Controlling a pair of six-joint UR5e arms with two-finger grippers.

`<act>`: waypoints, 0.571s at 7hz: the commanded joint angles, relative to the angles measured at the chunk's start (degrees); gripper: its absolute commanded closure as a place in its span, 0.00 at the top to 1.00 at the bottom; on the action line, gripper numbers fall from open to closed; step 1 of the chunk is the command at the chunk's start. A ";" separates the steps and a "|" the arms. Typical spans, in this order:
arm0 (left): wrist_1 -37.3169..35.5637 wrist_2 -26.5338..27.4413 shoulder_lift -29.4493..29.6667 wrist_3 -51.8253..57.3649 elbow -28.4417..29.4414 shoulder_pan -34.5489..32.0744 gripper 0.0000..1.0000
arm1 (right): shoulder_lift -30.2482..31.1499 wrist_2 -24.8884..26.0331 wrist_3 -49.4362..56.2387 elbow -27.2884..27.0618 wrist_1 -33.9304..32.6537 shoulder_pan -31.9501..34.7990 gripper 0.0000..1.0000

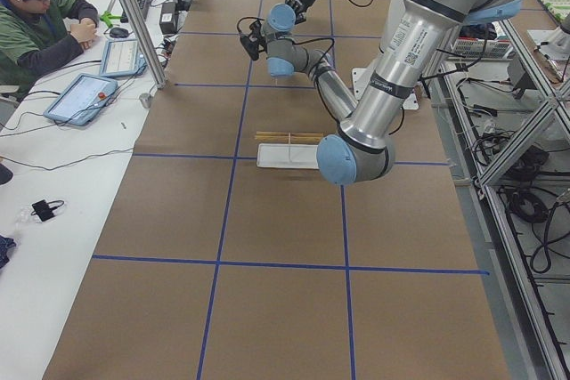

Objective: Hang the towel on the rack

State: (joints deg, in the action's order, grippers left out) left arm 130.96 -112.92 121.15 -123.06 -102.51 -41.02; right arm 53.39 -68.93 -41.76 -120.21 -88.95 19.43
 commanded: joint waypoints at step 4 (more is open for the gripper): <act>0.09 -0.02 0.14 -2.01 -0.32 2.61 0.97 | -1.09 2.84 -0.25 0.85 0.00 0.08 0.00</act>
State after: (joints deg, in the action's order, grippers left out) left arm 131.03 -112.93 121.28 -124.66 -102.72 -38.85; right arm 52.43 -66.79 -41.93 -119.52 -88.95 19.43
